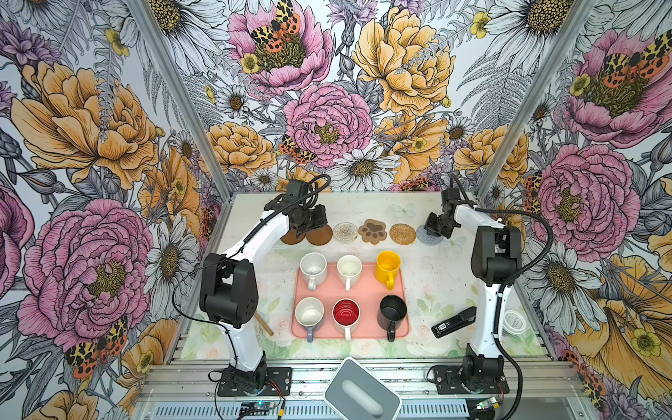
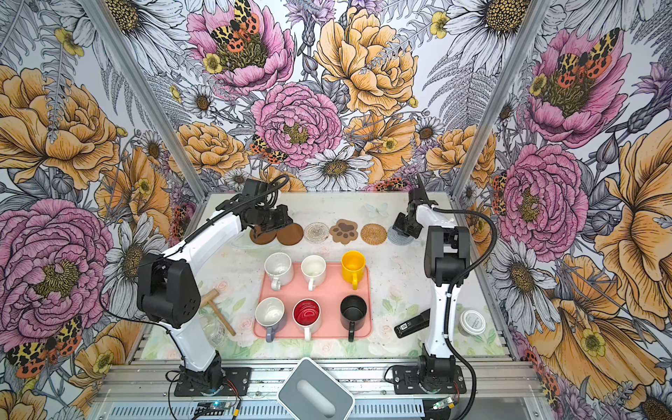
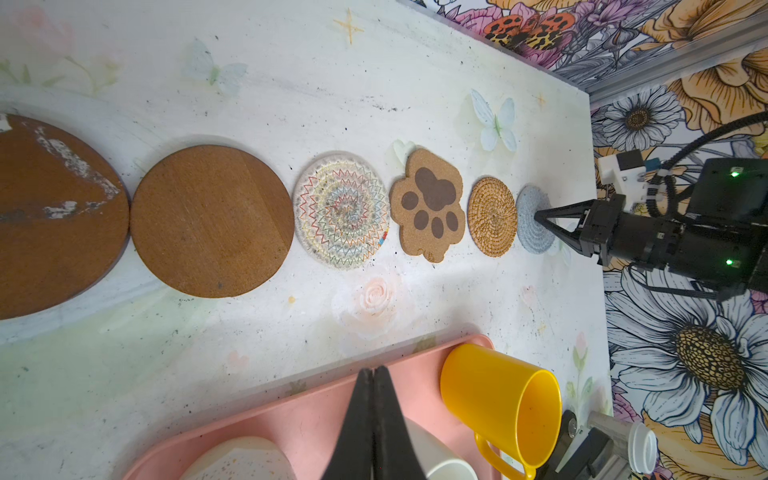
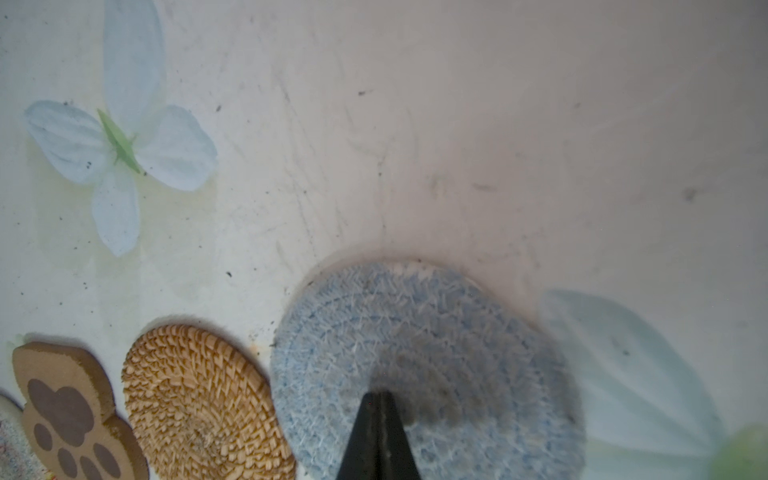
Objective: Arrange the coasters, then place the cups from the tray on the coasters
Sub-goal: 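Slide the blue-grey coaster with the right gripper toward the rattan coaster, then lift the right gripper toward the mugs on the pink tray while the left gripper rises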
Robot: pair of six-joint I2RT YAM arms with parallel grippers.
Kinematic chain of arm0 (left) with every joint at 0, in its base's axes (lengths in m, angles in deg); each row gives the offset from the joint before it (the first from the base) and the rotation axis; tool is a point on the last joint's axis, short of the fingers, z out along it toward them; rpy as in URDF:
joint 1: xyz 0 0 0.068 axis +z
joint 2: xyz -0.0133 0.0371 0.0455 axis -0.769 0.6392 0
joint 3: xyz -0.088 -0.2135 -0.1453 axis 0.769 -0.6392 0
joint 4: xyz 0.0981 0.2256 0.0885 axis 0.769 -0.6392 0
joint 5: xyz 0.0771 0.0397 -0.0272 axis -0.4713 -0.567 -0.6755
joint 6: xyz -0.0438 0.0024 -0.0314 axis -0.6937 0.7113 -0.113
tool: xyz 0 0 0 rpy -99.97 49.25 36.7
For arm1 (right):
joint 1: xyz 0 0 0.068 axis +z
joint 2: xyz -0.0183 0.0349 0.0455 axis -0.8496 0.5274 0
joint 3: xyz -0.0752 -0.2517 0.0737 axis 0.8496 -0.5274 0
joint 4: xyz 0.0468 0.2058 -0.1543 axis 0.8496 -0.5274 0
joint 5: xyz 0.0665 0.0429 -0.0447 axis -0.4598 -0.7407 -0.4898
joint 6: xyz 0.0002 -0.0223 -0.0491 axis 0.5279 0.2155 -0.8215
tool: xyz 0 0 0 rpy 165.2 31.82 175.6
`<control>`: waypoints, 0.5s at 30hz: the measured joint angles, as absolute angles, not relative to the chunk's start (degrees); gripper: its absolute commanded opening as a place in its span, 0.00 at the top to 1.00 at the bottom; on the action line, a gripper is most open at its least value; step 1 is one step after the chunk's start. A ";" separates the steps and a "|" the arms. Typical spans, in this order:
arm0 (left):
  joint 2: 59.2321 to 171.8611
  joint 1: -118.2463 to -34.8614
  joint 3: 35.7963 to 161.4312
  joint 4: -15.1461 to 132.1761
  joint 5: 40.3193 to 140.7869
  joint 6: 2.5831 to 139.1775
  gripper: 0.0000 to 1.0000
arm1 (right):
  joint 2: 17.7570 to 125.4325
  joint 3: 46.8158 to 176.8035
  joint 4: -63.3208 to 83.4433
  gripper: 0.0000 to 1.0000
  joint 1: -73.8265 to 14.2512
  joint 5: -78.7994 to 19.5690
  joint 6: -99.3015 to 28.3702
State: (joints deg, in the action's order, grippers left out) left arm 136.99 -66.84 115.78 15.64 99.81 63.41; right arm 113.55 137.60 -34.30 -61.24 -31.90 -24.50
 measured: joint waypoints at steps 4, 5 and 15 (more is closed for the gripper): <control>136.99 -66.84 115.73 15.64 99.79 63.41 0.90 | 113.55 137.84 -34.93 0.91 -61.07 -31.97 -24.22; 136.99 -66.84 115.73 15.64 99.81 63.41 0.89 | 113.44 137.84 -34.97 0.90 -61.07 -31.94 -24.11; 135.49 -66.84 115.73 15.66 99.79 63.39 0.69 | 108.28 137.82 -37.60 0.81 -60.74 -30.46 -23.67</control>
